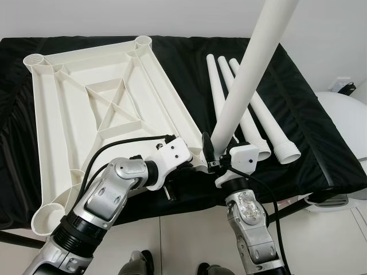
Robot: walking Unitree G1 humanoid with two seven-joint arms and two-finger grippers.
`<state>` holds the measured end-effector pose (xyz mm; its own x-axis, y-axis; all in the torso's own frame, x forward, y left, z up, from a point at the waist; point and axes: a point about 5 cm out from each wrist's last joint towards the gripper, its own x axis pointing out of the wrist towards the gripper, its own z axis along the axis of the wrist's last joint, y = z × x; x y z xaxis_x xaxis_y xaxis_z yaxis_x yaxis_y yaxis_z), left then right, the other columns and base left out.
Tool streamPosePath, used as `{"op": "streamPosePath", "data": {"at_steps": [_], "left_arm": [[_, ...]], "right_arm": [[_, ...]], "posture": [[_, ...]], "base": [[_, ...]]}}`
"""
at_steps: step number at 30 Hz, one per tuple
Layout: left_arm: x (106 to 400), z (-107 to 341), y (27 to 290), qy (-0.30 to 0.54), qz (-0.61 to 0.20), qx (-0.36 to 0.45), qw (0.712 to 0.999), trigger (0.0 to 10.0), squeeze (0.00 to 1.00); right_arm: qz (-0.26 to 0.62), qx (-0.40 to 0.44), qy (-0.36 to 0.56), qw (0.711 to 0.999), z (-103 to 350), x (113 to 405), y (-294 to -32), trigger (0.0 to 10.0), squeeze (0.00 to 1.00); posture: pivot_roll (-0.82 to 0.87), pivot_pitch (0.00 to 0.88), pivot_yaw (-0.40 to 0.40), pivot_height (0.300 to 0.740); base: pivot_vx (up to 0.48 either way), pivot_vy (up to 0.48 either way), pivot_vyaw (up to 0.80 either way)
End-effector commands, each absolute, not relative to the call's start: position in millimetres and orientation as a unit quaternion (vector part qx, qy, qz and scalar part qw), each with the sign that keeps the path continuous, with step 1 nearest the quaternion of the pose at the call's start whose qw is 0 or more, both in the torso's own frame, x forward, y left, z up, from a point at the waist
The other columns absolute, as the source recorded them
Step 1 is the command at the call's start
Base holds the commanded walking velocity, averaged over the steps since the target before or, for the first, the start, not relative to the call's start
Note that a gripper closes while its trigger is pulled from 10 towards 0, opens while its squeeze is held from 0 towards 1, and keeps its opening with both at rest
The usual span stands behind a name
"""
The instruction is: Building children table
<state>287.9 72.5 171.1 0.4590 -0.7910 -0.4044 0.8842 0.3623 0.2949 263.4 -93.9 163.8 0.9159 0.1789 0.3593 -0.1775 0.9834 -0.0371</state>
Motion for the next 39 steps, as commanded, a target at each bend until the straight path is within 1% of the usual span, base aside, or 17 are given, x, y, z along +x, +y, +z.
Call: {"op": "streamPosePath", "data": {"at_steps": [1, 16, 22, 23, 26, 27, 32, 33, 39], "left_arm": [[289, 155, 81, 0.141, -0.488, 0.242, 0.827, 10.0, 0.0], [291, 157, 82, 0.141, -0.485, 0.242, 0.829, 10.0, 0.0], [291, 157, 82, 0.14, -0.484, 0.242, 0.829, 10.0, 0.0], [291, 157, 82, 0.14, -0.484, 0.242, 0.829, 10.0, 0.0], [291, 157, 82, 0.14, -0.484, 0.242, 0.829, 10.0, 0.0], [291, 157, 82, 0.14, -0.484, 0.242, 0.829, 10.0, 0.0], [291, 156, 81, 0.139, -0.485, 0.241, 0.829, 10.0, 0.0], [291, 157, 80, 0.139, -0.485, 0.24, 0.83, 10.0, 0.0], [291, 157, 79, 0.138, -0.485, 0.238, 0.83, 10.0, 0.0]], "right_arm": [[0.026, -0.003, -0.109, 0.994, 134, 261, -113, 10.0, 0.0], [0.017, 0.002, -0.12, 0.993, 139, 264, -118, 10.0, 0.0], [0.025, 0.006, -0.126, 0.992, 141, 263, -116, 10.0, 0.0], [0.026, 0.006, -0.128, 0.991, 141, 263, -116, 10.0, 0.18], [0.027, 0.007, -0.129, 0.991, 141, 262, -116, 10.0, 0.18], [0.028, 0.007, -0.131, 0.991, 142, 262, -116, 10.0, 1.0], [0.03, 0.006, -0.141, 0.99, 145, 262, -116, 10.0, 1.0], [0.037, 0.005, -0.148, 0.988, 146, 262, -115, 10.0, 0.0], [0.057, 0.012, -0.154, 0.986, 148, 261, -111, 10.0, 0.0]], "posture": [[-0.01, 0.197, 0.006, 0.74], [-0.01, 0.2, 0.005, 0.74], [-0.01, 0.198, 0.005, 0.74], [-0.01, 0.197, 0.004, 0.74], [-0.01, 0.196, 0.004, 0.74], [-0.01, 0.195, 0.002, 0.74], [-0.01, 0.19, 0.001, 0.74], [-0.01, 0.189, -0.001, 0.74], [-0.01, 0.185, -0.002, 0.74]], "base": [[0.0, 0.0, 0.0], [0.0, 0.0, 0.0], [0.0, 0.0, 0.0], [0.0, 0.0, 0.0], [0.0, 0.0, 0.0], [0.0, 0.0, 0.0], [0.0, 0.0, 0.0], [0.0, 0.0, 0.0], [0.0, 0.0, 0.0]]}}
